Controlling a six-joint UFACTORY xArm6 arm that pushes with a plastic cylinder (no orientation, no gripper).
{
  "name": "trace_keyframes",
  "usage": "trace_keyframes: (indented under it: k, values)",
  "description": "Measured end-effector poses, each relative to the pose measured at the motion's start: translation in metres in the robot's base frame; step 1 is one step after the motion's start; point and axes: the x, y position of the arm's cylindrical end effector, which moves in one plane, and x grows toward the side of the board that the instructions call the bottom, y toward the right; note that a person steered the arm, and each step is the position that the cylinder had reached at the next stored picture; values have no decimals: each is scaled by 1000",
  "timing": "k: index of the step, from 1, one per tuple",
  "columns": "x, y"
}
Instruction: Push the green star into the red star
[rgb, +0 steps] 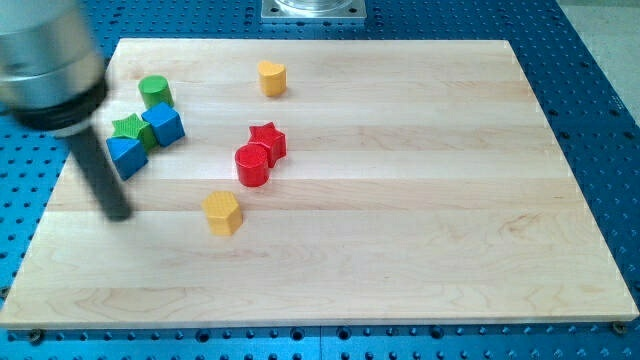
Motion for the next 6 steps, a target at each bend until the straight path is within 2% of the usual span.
trace_keyframes:
  k: [1,2,3,4,5,6]
  values:
    - [-38,-40]
    - [-104,-19]
    - [-112,13]
    - [-111,100]
    - [-109,161]
    - [-109,138]
